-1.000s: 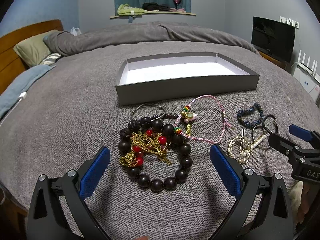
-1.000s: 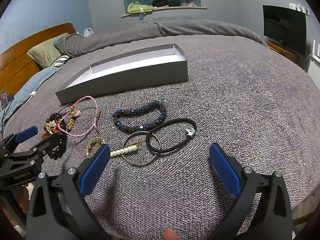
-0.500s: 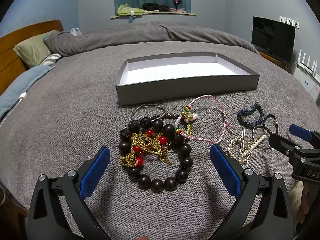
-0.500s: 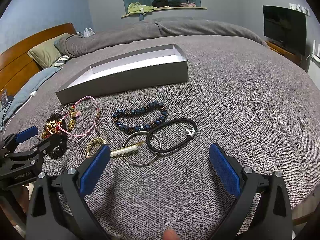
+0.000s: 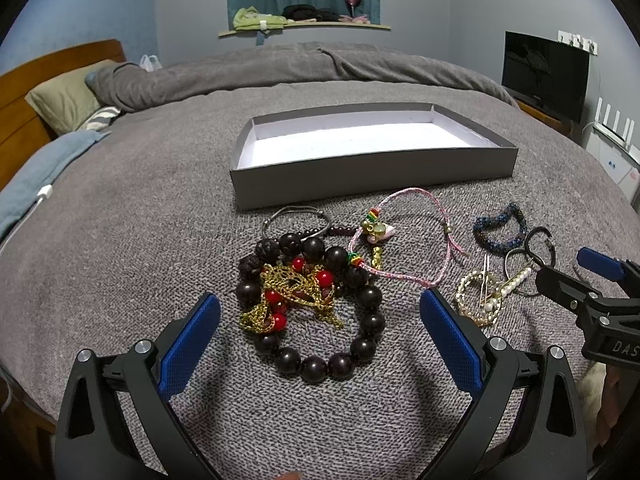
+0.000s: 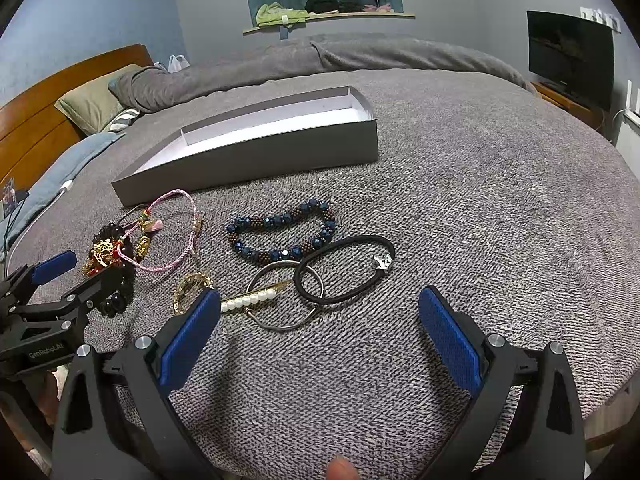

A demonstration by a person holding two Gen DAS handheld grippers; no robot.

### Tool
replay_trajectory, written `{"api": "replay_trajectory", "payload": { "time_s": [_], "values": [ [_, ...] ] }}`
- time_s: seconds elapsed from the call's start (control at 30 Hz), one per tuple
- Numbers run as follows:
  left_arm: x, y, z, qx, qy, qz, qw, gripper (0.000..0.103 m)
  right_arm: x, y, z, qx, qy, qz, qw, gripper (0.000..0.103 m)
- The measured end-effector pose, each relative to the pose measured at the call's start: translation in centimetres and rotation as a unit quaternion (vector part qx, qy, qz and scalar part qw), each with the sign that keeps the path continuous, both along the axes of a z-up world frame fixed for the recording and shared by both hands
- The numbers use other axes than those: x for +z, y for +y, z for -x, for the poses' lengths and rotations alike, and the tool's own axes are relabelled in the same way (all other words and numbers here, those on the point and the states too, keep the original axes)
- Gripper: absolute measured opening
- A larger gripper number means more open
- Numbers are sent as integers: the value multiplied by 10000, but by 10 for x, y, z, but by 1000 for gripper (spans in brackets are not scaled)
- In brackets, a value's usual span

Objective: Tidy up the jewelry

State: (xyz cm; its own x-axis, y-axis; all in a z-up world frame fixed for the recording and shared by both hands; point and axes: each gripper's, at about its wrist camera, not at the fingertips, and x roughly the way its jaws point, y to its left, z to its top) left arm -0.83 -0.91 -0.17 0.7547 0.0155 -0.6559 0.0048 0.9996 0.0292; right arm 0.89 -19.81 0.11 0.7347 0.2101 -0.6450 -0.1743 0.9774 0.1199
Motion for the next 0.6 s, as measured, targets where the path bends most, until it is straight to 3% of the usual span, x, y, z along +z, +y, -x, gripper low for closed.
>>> {"api": "replay_trajectory", "payload": {
  "time_s": [0.17, 0.33, 0.47, 0.6],
  "values": [
    [-2, 2, 2, -141, -67, -14, 9999, 99, 6, -5, 6, -51, -336, -346, 9988, 98],
    [-3, 9, 11, -438, -448, 136, 9979, 99, 7, -7, 3, 45, -466, -252, 9986, 98],
    [-4, 8, 16, -471, -601, -154, 9970, 99, 7, -18, -3, 258, -310, -800, 9960, 98],
    [7, 17, 17, -608, -659, -20, 9960, 99, 14, -15, 0, 449, -429, -543, 9966, 98]
  ]
}}
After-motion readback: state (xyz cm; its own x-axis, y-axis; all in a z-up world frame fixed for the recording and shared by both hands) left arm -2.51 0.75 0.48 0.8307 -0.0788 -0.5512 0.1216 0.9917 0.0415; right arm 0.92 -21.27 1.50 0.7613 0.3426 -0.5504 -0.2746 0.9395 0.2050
